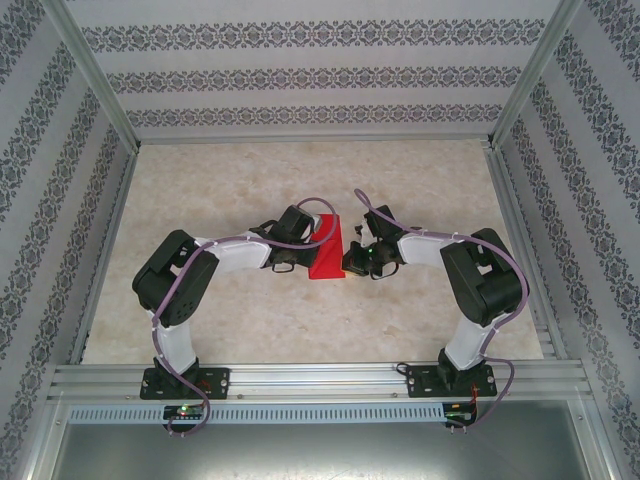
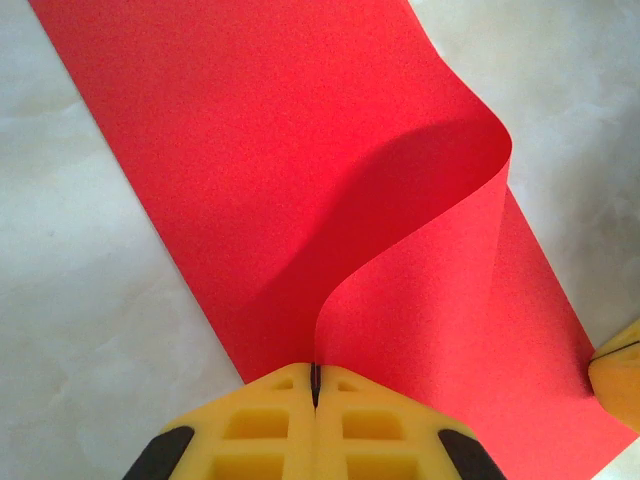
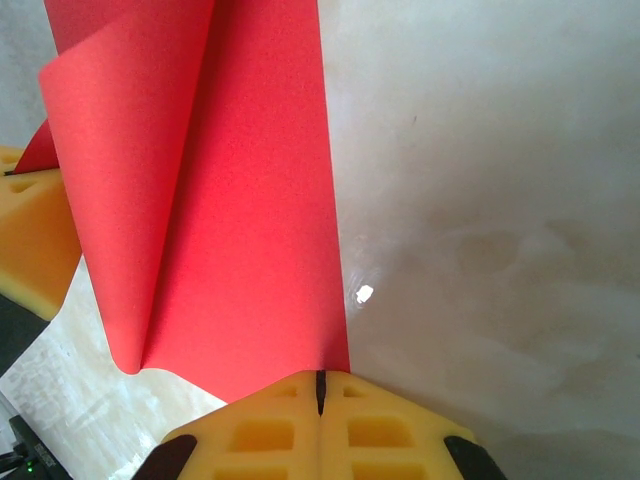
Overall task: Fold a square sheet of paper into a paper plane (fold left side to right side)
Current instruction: Fold the triangle a second time at the center of the table.
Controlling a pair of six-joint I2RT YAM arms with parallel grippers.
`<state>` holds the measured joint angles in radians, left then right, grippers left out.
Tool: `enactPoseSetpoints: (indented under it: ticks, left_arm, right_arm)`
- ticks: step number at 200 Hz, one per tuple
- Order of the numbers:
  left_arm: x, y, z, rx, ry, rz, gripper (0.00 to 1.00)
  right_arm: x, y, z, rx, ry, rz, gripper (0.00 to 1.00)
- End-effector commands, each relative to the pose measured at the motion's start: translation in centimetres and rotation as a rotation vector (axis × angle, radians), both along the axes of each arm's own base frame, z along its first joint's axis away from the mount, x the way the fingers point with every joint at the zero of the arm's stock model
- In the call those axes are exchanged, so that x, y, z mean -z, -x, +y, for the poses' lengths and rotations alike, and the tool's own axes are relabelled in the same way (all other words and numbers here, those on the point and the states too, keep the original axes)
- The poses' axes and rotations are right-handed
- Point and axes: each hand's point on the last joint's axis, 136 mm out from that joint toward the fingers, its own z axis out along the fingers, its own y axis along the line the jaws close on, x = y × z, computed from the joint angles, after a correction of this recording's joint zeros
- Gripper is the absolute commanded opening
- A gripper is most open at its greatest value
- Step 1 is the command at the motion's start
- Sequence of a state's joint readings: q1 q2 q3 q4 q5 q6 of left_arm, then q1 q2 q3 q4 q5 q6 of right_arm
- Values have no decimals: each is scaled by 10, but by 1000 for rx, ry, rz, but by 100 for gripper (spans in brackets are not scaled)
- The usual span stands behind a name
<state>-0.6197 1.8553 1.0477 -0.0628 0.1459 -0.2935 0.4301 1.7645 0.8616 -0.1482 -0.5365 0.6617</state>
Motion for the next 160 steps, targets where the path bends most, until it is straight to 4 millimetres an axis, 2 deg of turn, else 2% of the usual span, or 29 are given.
enactPoseSetpoints:
  ticks: [1, 160]
  left_arm:
    - [4, -6, 8, -5, -39, -5, 0]
    - [18, -2, 8, 3, -50, 23, 0]
  right_arm:
    - [14, 8, -5, -19, 65, 33, 0]
    - [12, 7, -3, -25, 63, 32, 0]
